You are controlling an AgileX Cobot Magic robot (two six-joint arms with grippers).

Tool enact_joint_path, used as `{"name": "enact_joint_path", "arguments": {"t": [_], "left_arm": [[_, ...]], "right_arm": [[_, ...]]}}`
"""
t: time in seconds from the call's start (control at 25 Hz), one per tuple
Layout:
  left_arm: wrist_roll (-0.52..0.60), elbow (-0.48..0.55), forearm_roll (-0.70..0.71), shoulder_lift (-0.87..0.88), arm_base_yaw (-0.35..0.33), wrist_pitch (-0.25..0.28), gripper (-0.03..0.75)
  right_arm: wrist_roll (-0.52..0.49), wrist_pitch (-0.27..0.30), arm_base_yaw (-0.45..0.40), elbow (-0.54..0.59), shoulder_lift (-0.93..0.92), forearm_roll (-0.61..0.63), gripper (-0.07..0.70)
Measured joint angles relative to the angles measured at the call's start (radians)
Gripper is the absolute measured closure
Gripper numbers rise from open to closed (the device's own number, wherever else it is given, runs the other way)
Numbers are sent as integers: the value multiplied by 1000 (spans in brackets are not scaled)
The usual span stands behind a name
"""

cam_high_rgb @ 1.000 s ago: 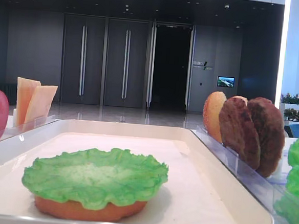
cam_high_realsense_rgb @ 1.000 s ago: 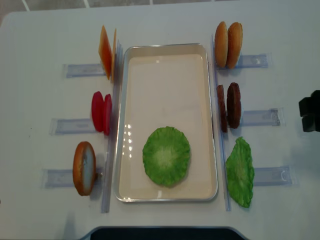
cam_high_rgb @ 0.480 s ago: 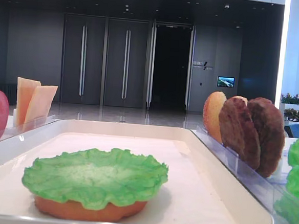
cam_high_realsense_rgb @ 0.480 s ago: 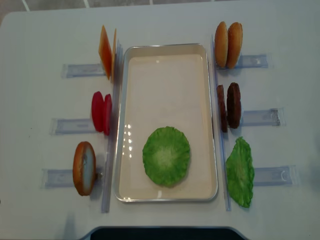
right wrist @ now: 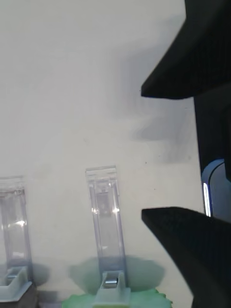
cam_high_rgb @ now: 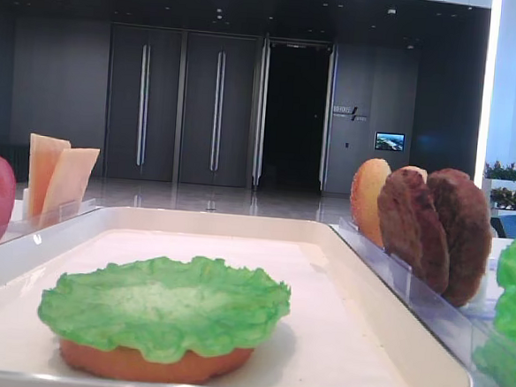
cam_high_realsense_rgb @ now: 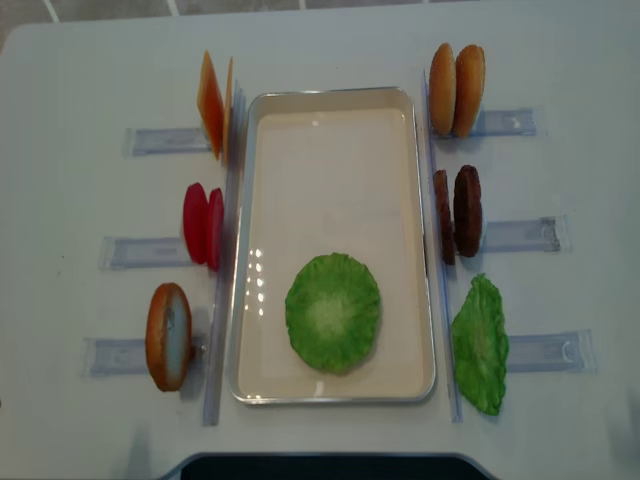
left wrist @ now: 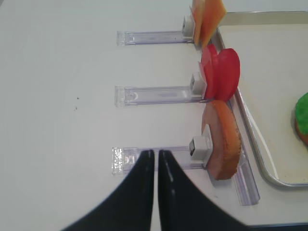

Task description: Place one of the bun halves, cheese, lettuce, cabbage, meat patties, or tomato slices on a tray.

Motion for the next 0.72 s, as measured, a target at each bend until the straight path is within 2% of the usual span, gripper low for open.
{"name": "enact_joint_path", "arguments": {"t": [0.12,0.32,0.72], "left_arm": [[0,0,0,0,0,0,702],[0,0,0,0,0,0,702],[0,0,0,0,0,0,702]], "right_arm": [[-1,-39,0,60,-100,0,146],[-1,-70,0,76,-235,0,146],[-1,-74,0,77,-449,0,146]]}}
